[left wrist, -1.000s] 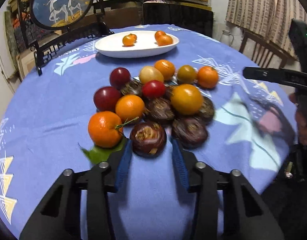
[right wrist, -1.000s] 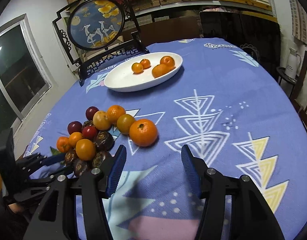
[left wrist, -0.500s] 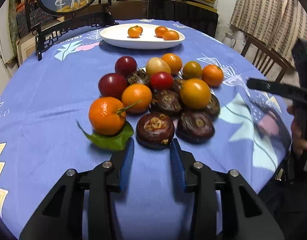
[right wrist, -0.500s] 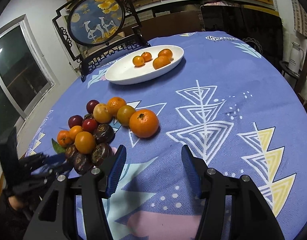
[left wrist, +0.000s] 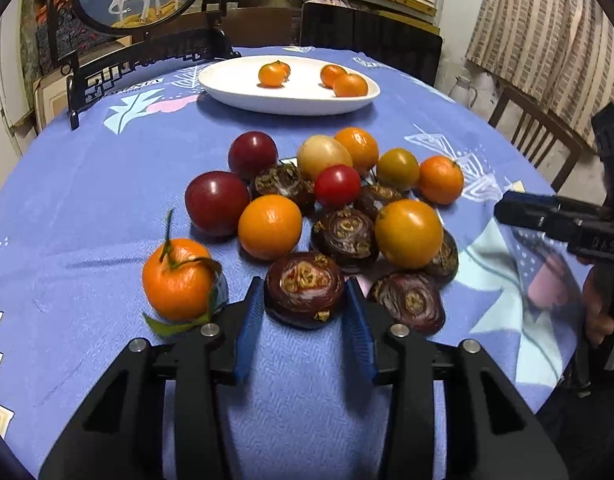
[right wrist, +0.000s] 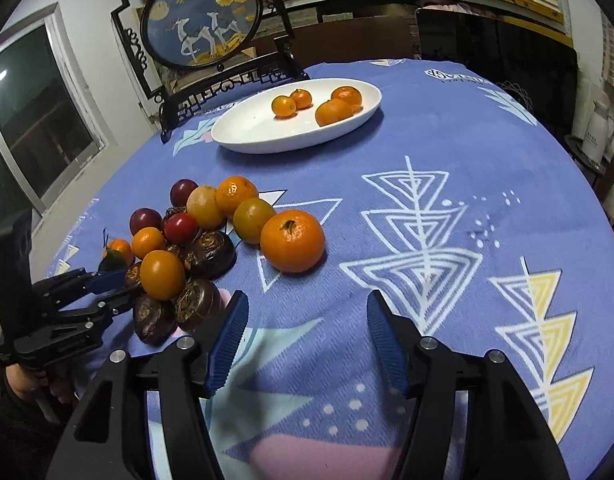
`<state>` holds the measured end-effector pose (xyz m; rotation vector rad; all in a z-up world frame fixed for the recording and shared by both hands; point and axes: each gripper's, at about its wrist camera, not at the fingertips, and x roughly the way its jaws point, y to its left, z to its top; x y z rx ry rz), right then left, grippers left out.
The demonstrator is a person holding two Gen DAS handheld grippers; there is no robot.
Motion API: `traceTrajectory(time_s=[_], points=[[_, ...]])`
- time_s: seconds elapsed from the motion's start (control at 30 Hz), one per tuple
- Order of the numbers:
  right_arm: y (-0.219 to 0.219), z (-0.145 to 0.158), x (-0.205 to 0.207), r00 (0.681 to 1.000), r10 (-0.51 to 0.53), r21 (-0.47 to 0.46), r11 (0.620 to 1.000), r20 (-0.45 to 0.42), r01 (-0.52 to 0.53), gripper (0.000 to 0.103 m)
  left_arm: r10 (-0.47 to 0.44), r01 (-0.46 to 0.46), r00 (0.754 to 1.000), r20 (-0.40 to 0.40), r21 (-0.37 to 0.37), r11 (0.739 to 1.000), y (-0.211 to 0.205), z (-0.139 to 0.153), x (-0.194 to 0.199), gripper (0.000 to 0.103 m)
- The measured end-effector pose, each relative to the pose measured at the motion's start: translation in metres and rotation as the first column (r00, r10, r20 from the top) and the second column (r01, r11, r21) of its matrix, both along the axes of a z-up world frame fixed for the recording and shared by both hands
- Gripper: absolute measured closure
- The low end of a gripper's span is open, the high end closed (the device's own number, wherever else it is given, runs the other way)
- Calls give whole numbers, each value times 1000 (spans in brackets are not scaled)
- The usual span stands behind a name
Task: Organize fruits
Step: 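Grasp a dark brown water chestnut with the left gripper while the right grasps a mandarin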
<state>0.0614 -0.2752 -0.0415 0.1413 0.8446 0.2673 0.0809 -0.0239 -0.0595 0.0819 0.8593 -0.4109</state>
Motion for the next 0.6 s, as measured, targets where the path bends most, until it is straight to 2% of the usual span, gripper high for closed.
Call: traceTrajectory(time_s=[0.23,0.33,0.47,0.6], points=[[11,-3,5,1000,11,-4,1000,-22,-11,41,9,-10,1000,22,26,1000,-6,7,2,62],[12,-4,4,1000,12,-4,1000,-27,-12,41,2,-1,1000,-26,45,999,-9,1,7,63],[11,0,2,1000,12,-6,1000,-15,-12,41,3,-2,1000,-8,53,999,-9,-3,4,63],[12,2,1,1000,11,-28,1000,1,-11,41,-8,9,1000,24,-20,1000,-2,1,-8,64]])
